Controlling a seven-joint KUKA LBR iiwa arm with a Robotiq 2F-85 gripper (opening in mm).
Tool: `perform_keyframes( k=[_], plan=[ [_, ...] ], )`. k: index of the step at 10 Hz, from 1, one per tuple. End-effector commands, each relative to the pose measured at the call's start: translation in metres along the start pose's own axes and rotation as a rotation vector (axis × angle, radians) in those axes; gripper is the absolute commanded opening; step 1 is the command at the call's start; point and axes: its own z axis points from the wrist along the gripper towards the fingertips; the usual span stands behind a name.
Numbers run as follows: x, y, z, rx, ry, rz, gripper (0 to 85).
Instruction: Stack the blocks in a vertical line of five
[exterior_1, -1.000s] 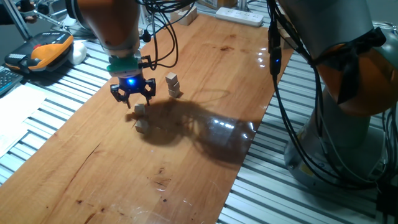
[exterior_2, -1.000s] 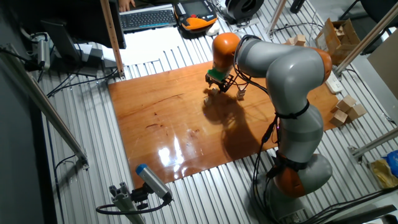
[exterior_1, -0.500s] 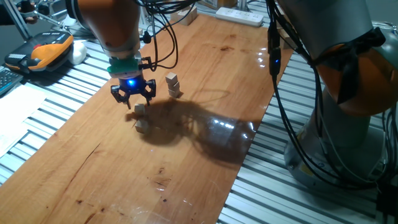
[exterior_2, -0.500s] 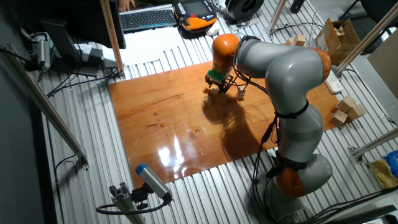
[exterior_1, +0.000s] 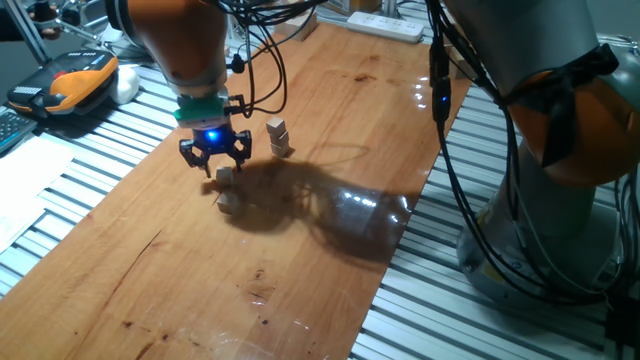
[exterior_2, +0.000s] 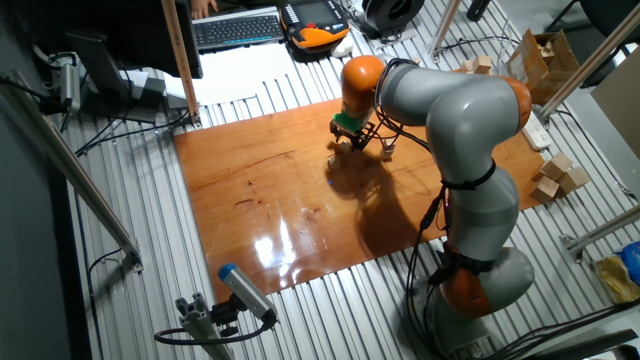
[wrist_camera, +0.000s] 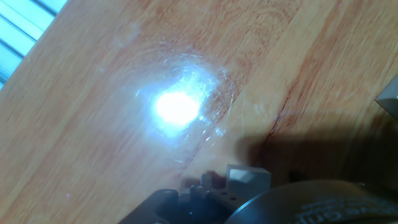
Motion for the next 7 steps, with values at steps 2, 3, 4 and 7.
perform_keyframes(
  k=[2, 3, 4, 7],
  plan=[
    [0.0031, 0.0010, 0.0011, -0.002, 0.001, -0.002, 34.0],
    [0.0060, 0.0016, 0.0026, 0.000, -0.001, -0.002, 34.0],
    [0.0079, 0.0015, 0.0029, 0.003, -0.003, -0.002, 34.0],
    [0.0091, 0.0014, 0.0036, 0.009, -0.008, -0.004, 34.0]
  ],
)
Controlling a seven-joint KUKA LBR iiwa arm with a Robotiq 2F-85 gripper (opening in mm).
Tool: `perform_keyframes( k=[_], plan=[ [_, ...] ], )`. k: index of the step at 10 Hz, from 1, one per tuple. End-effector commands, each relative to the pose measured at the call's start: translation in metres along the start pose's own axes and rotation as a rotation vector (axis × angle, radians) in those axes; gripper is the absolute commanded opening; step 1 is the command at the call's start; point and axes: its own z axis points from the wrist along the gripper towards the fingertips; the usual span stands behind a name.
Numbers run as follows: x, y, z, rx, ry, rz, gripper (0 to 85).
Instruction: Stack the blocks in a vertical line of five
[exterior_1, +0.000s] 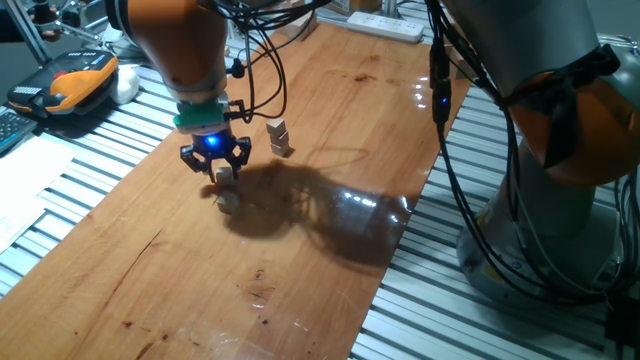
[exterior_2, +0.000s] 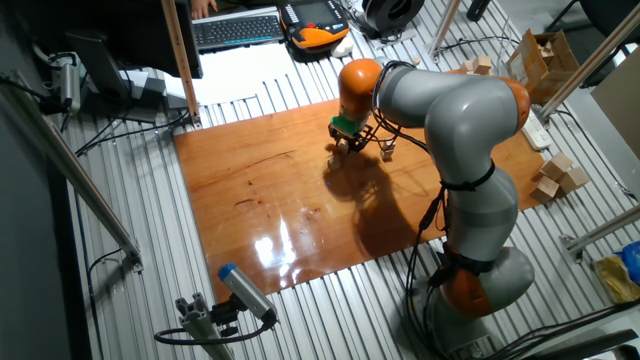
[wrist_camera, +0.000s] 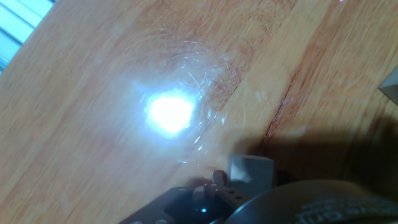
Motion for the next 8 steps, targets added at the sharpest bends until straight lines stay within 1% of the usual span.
perform_keyframes(
  k=[1, 4, 5, 8],
  plan=[
    [-0.0002, 0.0000, 0.0000, 0.003, -0.001, 0.000, 34.0],
    [-0.0005, 0.0001, 0.0000, 0.006, 0.001, 0.017, 34.0],
    [-0.0010, 0.0002, 0.0000, -0.002, 0.014, 0.025, 34.0],
    [-0.0019, 0.0000, -0.0002, -0.007, 0.034, 0.013, 34.0]
  ],
)
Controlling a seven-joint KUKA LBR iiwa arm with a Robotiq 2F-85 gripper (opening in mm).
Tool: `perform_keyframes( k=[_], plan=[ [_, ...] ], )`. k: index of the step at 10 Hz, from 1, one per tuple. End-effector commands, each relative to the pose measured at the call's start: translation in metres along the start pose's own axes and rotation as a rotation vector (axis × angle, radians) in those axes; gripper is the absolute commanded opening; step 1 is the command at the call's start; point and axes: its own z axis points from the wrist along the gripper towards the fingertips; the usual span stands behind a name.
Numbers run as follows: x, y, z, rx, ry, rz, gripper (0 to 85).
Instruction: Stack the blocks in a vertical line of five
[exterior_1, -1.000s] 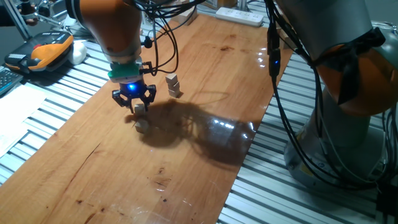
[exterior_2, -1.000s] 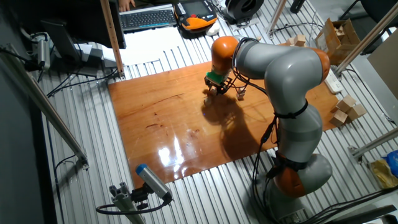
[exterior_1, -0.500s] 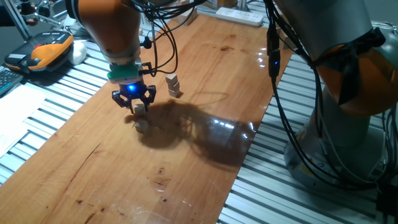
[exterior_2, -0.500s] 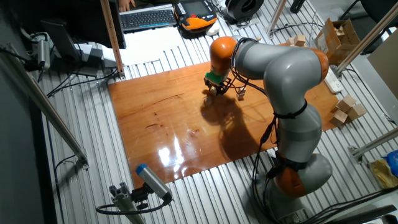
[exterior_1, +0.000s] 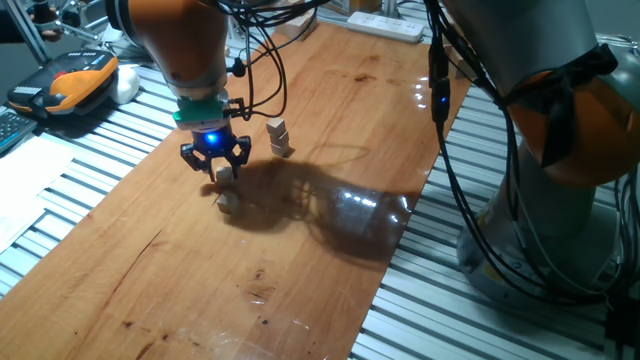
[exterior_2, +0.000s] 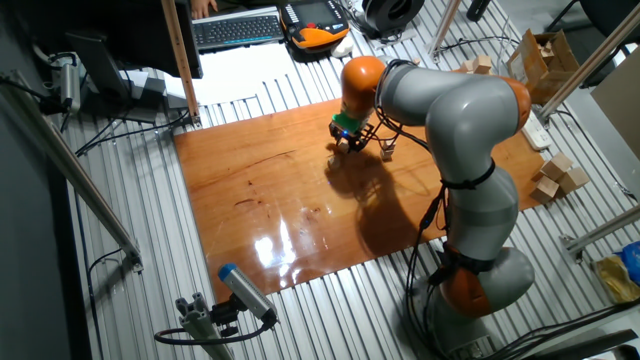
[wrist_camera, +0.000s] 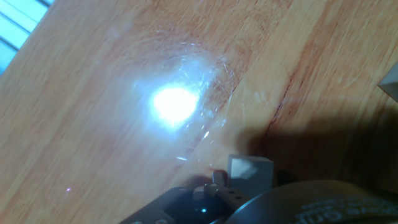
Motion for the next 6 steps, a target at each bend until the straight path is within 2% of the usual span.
perform_keyframes(
  k=[1, 6],
  plan=[
    [-0.0004, 0.0001, -0.0002, -0.002, 0.004, -0.004, 34.0],
    [-0.0033, 0.0005, -0.0009, 0.006, -0.002, 0.041, 34.0]
  ],
)
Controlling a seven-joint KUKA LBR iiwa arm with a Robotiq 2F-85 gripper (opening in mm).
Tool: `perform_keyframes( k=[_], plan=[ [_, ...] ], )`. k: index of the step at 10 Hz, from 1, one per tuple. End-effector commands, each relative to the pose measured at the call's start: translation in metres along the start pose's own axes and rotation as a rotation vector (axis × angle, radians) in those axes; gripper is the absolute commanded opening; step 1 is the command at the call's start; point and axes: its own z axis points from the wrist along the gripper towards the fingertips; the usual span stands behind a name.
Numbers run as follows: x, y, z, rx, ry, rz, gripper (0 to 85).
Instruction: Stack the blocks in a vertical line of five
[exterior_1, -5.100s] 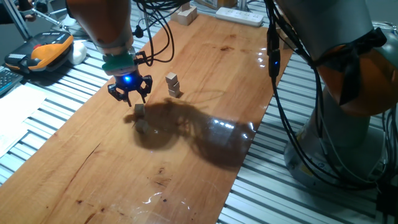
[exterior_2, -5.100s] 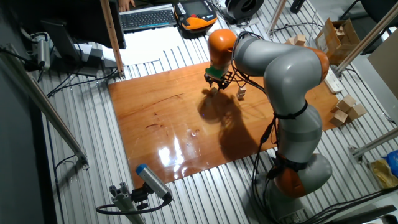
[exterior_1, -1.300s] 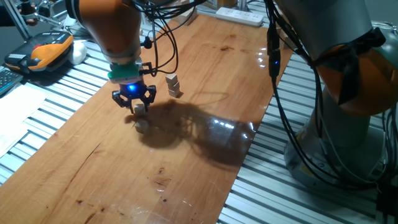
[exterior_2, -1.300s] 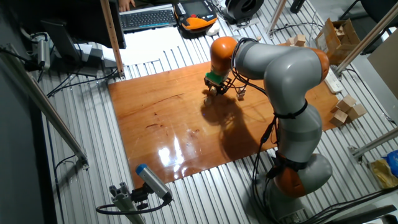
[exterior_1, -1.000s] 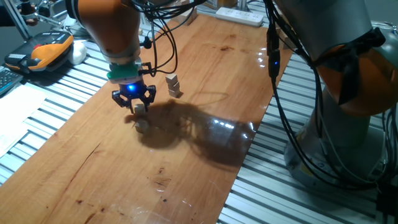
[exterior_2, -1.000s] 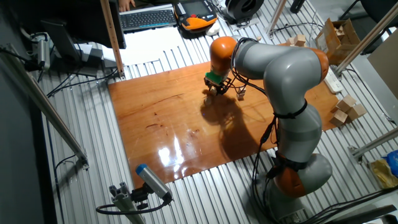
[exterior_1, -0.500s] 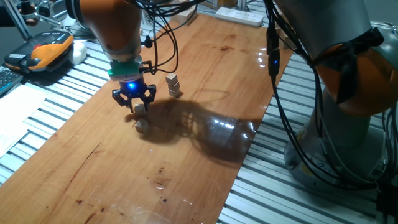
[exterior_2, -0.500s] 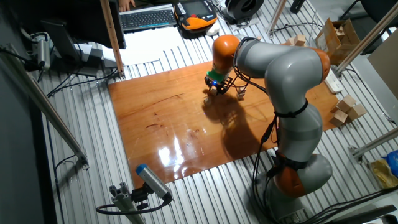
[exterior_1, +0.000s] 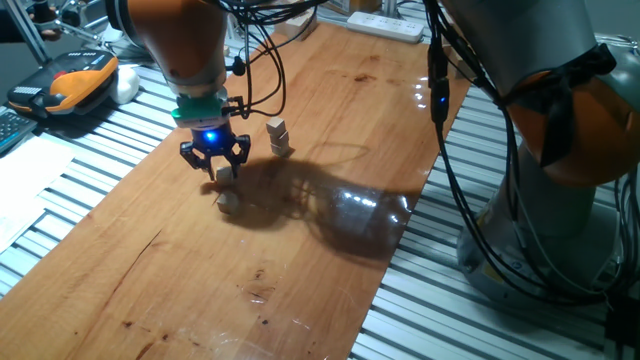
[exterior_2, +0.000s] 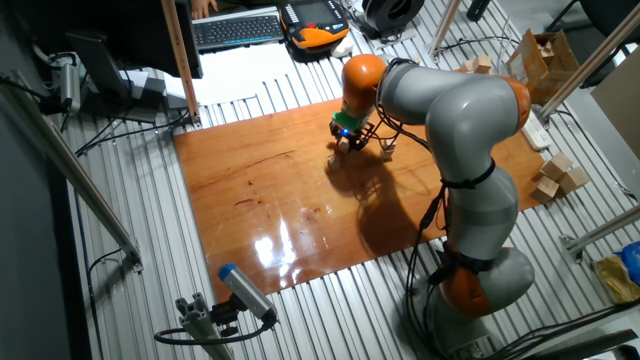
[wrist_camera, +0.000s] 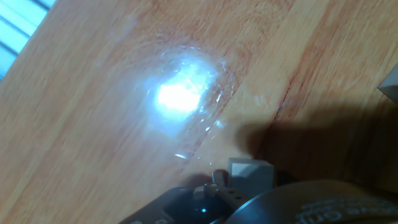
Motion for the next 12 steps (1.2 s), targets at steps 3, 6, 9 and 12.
perform_keyframes(
  k=[3, 6, 9, 12],
  plan=[
    [-0.002, -0.001, 0.001, -0.005, 0.006, 0.024, 34.0],
    [-0.003, -0.002, 0.002, -0.016, 0.014, 0.028, 34.0],
    [-0.004, -0.004, 0.003, -0.032, 0.024, 0.016, 0.0],
    [-0.002, -0.004, -0.018, -0.031, 0.022, 0.008, 0.0]
  ],
)
